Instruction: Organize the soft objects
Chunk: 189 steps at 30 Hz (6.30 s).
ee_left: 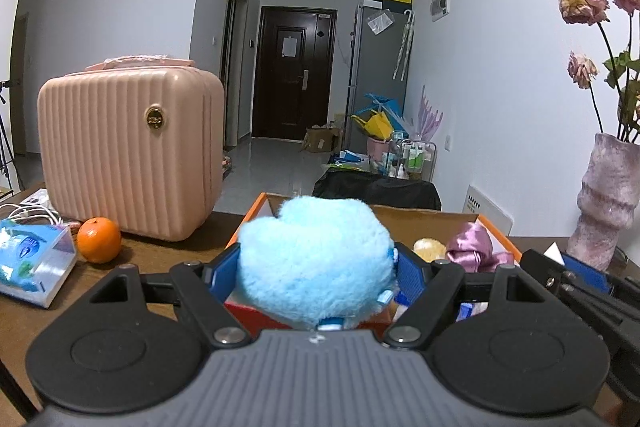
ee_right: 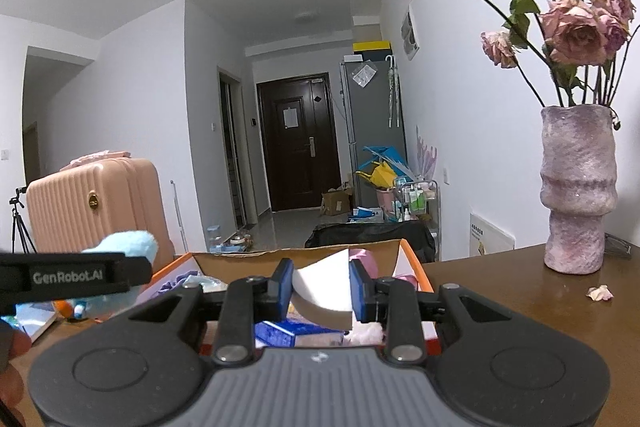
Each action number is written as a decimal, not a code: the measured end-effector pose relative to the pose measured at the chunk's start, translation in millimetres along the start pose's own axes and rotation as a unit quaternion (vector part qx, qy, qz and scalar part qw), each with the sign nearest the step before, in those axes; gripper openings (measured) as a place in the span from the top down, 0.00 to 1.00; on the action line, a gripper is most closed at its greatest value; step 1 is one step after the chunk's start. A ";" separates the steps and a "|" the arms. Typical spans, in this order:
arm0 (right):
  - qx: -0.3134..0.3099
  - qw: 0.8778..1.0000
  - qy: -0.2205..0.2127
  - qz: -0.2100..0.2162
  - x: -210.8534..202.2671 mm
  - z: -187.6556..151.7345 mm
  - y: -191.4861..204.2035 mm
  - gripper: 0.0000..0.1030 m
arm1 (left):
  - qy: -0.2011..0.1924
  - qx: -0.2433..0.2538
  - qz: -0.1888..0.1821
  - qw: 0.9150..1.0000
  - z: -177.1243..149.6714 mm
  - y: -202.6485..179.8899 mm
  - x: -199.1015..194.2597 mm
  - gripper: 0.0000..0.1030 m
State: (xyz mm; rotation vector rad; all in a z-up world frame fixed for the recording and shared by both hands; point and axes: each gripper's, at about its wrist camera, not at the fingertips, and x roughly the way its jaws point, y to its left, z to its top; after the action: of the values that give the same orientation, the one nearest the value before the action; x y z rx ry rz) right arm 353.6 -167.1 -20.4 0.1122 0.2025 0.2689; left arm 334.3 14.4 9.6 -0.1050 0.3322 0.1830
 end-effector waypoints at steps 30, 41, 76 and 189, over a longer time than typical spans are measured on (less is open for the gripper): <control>-0.042 0.999 0.003 -0.002 99.4 9.9 -3.0 0.72 | -0.013 0.017 -0.001 1.000 26.8 -23.3 95.7 0.23; -0.054 0.998 0.011 -0.014 105.3 5.5 -1.6 0.66 | 0.007 0.017 0.002 1.000 23.7 -18.6 116.5 0.15; -0.027 0.999 -0.011 -0.046 44.6 13.9 -9.7 0.00 | -0.013 -0.005 0.016 1.000 26.8 14.0 64.5 0.00; -0.055 0.998 0.029 0.004 -363.8 -64.4 49.0 0.00 | -0.035 0.076 -0.096 0.992 -129.6 55.3 -331.0 0.00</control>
State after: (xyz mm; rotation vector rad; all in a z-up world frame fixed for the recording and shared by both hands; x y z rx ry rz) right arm -15.9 -214.7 -9.7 -0.0050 0.2452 0.2907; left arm -24.8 -2.0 -6.0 0.0197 0.2623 -0.0288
